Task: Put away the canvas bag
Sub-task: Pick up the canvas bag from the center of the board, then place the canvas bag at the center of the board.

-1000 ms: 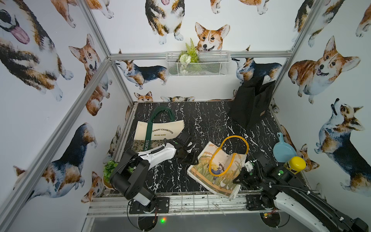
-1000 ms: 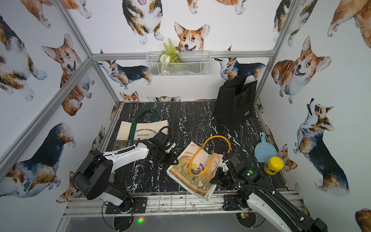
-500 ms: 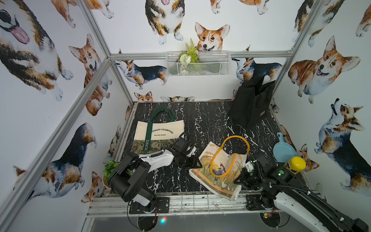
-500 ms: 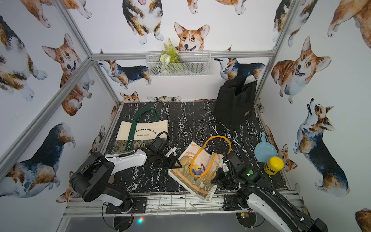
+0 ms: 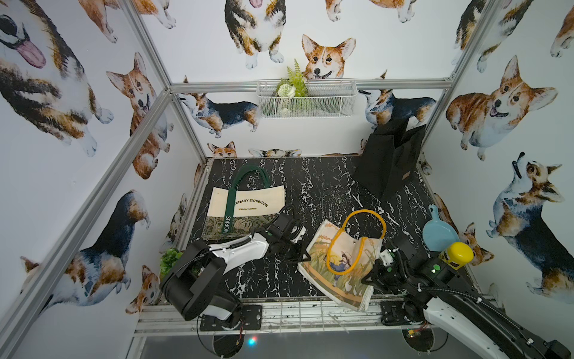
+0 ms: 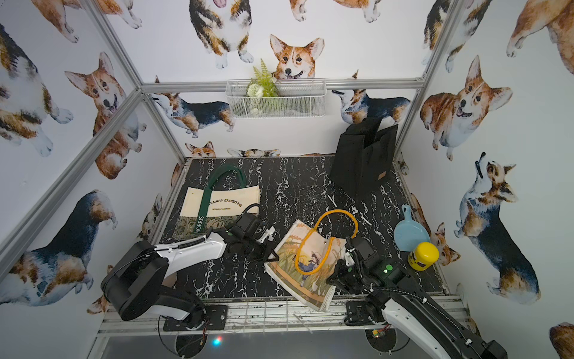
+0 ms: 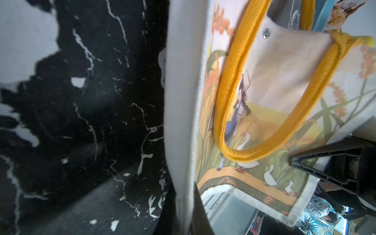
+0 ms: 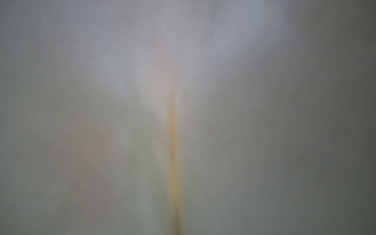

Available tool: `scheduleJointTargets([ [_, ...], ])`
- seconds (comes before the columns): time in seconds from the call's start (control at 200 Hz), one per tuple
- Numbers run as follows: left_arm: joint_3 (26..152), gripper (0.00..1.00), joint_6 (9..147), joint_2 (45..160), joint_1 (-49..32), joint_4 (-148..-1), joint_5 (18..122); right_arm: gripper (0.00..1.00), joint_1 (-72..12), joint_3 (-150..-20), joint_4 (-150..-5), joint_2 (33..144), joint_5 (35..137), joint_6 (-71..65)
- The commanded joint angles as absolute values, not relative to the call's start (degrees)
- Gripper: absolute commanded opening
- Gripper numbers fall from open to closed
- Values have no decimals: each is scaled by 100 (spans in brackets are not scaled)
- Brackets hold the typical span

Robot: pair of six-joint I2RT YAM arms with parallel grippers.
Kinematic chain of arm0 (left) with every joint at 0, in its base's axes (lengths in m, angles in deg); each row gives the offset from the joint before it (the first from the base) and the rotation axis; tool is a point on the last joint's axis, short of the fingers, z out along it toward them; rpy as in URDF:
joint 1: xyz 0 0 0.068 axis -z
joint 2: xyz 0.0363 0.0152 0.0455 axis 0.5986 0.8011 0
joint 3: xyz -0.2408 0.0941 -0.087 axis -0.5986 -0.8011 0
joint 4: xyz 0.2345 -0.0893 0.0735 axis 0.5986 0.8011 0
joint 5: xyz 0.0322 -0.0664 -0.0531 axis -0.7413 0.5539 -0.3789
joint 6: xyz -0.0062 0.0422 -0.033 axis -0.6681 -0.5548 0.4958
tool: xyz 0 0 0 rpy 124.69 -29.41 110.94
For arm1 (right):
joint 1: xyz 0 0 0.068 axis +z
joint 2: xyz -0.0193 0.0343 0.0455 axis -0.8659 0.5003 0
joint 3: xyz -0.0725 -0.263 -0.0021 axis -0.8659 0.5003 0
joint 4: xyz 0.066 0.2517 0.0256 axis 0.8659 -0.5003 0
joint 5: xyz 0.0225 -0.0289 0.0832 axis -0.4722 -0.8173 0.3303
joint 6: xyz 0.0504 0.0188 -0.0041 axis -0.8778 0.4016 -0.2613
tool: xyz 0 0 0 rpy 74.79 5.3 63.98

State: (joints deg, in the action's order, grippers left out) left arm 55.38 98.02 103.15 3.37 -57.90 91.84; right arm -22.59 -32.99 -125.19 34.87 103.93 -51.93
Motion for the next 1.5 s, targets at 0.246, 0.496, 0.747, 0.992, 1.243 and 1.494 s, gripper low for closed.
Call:
scheduleJointTargets([
  [0.246,6816,0,9153,9878,-299,-4943,8901,0,-2262,-4835,-11784,5111,10428,-4857],
  [0.496,8627,0,8212,10435,-2055,-3668,9211,0,-2331,-8388,-12010,8574,10535,-3439],
  [0.747,9520,0,7871,10955,-3749,-3353,8828,0,-2436,-11923,-11660,11966,11779,-3425],
  [0.992,9954,0,8243,11390,-4339,-3840,8951,0,-2368,-15031,-11226,14218,12372,-4400],
  [1.243,11044,0,8555,11870,-4726,-3708,8615,0,-2485,-16192,-8813,15428,12692,-6628],
  [1.494,10251,0,8702,11471,-5013,-3897,8223,0,-2379,-15649,-7954,15670,13249,-7322],
])
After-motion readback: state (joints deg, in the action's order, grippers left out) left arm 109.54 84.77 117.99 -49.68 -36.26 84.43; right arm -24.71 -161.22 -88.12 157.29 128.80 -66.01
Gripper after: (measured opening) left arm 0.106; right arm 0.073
